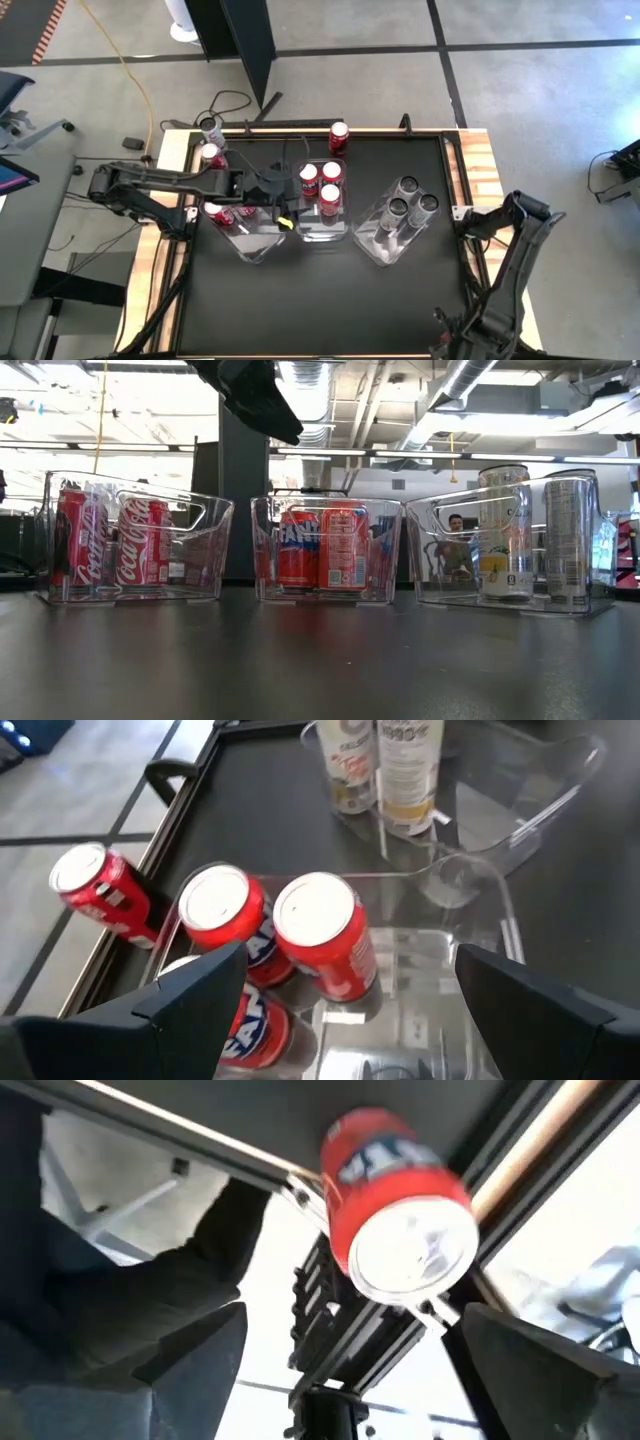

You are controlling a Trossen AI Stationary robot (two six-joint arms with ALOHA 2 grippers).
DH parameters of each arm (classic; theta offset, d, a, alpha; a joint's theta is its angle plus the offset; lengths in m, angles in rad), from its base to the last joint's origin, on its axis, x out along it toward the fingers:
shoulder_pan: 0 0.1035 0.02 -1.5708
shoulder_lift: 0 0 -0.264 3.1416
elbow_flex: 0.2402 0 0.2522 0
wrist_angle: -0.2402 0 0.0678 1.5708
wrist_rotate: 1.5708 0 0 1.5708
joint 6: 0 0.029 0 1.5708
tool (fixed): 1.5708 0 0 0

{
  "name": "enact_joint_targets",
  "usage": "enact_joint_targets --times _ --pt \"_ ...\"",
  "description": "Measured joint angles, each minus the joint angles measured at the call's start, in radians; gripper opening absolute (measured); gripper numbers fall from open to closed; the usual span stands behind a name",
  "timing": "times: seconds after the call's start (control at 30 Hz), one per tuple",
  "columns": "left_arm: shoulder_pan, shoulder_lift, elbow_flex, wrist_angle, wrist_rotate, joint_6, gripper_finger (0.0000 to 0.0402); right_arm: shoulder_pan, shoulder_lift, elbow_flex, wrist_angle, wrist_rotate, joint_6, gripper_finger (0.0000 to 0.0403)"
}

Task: Sort soda cans
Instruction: Put the orange soda can into the center transparent bin

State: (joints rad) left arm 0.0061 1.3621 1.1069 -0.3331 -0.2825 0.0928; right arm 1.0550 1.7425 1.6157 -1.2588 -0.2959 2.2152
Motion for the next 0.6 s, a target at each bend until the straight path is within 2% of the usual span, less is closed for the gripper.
enact_joint_targets --times 0.17,0.3,0.6 --pt "-0.021 0.0 0.0 0.04 0.0 0.0 0.0355 0.037 0.068 0.0 0.075 -0.012 0.027 0.0396" --pt "-0.032 0.0 0.0 0.046 0.0 -0.001 0.0355 0.054 0.114 -0.001 0.035 -0.016 0.021 0.0397" --pt "-0.052 0.0 0.0 0.047 -0.001 -0.022 0.0355 0.055 0.106 -0.001 0.009 -0.022 0.02 0.0399"
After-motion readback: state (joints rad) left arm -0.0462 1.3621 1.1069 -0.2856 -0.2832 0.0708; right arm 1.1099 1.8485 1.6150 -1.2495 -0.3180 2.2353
